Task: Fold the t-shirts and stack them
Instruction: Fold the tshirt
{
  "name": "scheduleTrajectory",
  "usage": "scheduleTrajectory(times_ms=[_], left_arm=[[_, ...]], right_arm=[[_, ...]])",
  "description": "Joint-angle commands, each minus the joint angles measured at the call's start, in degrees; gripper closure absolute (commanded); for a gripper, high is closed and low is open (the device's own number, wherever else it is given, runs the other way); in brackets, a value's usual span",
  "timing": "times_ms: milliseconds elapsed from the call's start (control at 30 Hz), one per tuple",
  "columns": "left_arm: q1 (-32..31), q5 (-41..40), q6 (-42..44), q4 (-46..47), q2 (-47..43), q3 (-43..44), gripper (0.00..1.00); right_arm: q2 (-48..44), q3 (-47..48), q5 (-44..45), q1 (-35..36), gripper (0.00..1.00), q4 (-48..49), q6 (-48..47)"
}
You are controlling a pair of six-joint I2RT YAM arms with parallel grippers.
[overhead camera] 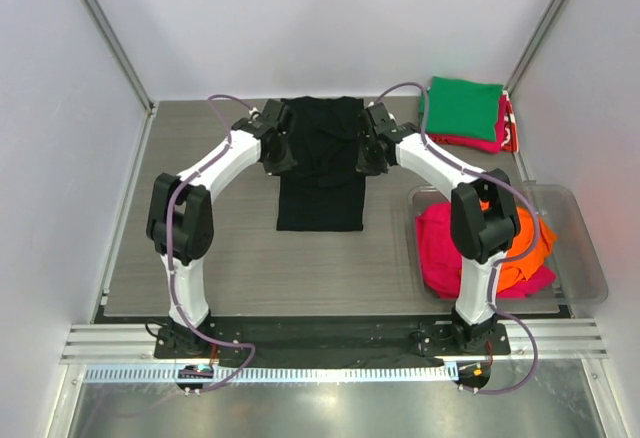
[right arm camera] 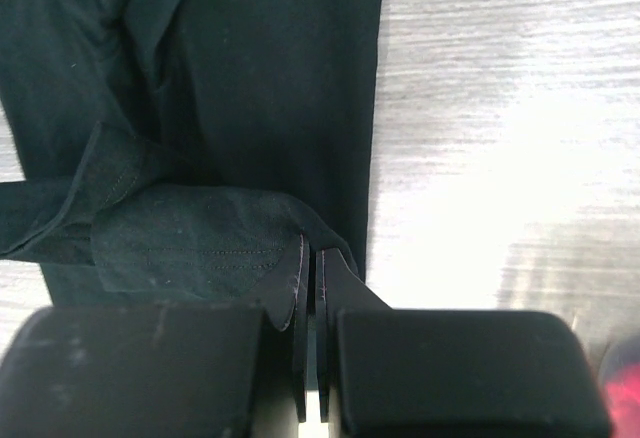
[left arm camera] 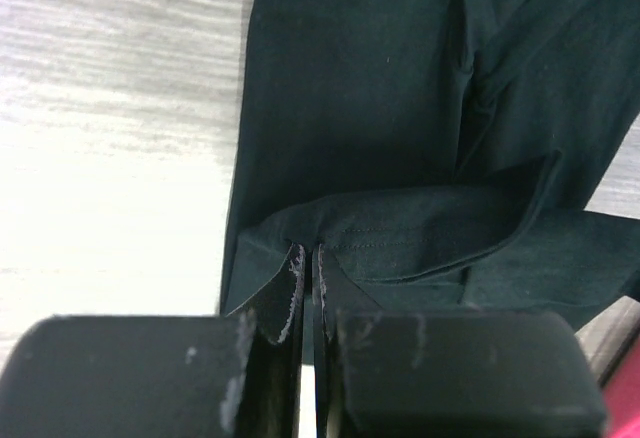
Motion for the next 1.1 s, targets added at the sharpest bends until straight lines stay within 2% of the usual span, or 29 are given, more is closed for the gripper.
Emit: scheduleTrajectory(times_ms=[0, 600, 667, 700, 733, 800, 833, 867, 900, 967, 1067], left_arm=[[0.9, 0.8, 1.6, 0.7, 1.3, 3.3, 1.00], [3.1, 0.0, 2.2, 0.1, 7.4, 6.0, 1.00], [3.5, -0.1, 2.2, -0.5, 9.2, 7.6, 0.98], [3.7, 0.5, 2.4, -1.0, 9.8, 8.4, 0.96], [4.0, 1.0, 2.6, -1.4, 10.5, 9.6, 0.92], [4.8, 2.8, 3.9, -3.8, 12.7, 14.3, 0.76], [5.0, 2.9, 4.2, -5.0, 13.1, 16.2, 0.69], [5.3, 2.9, 4.8, -6.1, 13.7, 19.9, 0.54], [5.4, 3.2, 5.3, -7.8, 13.6, 21.3, 0.49], [5.6, 3.1, 6.0, -8.5, 12.6, 23.7, 0.40], [5.7, 2.3, 6.4, -10.0, 9.3, 23.0, 0.37]], right_arm=[[1.5, 3.3, -1.3, -0.7, 0.99, 1.6, -1.5], [10.5, 10.3, -6.2, -2.7, 0.99, 1.6, -2.8], [12.0, 12.5, -7.0, -3.0, 0.91, 1.0, -3.2], [12.5, 13.4, -7.0, -3.2, 0.74, 0.6, -3.2], [13.1, 15.9, -7.4, -3.4, 0.63, 0.1, -3.3], [14.1, 18.9, -7.3, -4.1, 0.44, -2.2, -3.2], [14.4, 22.1, -7.1, -4.2, 0.41, -3.0, -3.5], [14.5, 23.6, -7.0, -4.3, 0.39, -4.8, -3.6], [14.3, 25.1, -6.8, -4.3, 0.37, -5.5, -3.7], [13.1, 26.8, -7.7, -4.2, 0.37, -6.5, -3.0], [9.5, 24.5, -8.3, -3.4, 0.37, -6.4, -2.5]])
